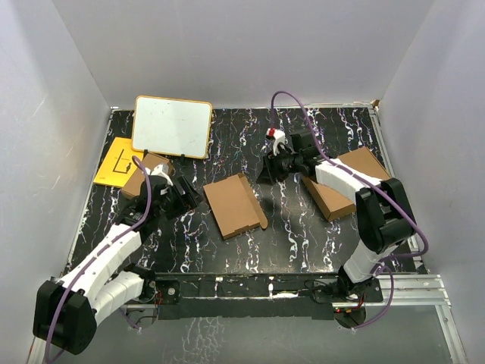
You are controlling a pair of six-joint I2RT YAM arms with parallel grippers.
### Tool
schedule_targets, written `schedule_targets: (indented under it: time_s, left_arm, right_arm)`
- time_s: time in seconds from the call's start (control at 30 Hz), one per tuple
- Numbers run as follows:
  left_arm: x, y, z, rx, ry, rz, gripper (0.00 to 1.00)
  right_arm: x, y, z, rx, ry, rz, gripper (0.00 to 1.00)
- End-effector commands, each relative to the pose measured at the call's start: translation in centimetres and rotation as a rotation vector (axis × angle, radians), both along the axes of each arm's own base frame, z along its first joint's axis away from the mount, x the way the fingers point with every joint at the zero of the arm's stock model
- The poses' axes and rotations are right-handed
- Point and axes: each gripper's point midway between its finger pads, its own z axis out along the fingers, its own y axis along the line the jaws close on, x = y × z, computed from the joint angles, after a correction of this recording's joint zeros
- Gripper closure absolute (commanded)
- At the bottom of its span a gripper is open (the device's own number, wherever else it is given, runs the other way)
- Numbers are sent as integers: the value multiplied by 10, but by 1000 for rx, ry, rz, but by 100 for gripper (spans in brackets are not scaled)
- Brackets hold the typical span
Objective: Fold the paper box
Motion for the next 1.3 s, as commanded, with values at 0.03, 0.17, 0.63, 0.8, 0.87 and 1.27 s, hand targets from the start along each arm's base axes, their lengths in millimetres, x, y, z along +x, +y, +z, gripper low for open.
schedule_targets:
  time_s: [0.03,0.17,0.63,0.8,0.87,1.27]
  left_arm:
    - [8,1,-12,44,22,-14,38]
    - [13,0,-31,96,82,-48,65]
    - [57,-37,-71,96,167,-207,76]
    - [77,-46,-74,110,168,-248,75]
    - [83,-48,-74,119,167,-259,74]
    - [74,-18,-25,230,2,-213,33]
  right_arm:
    - [-16,0,-24,-144,-106,127,78]
    - [-26,1,-45,-178,-50,167,87]
    - [-88,51,-63,-160,-22,448,89]
    - [-98,60,-53,-113,-44,519,82]
    - [-99,60,-51,-107,-53,531,80]
    - [-70,15,-1,-96,-288,450,73]
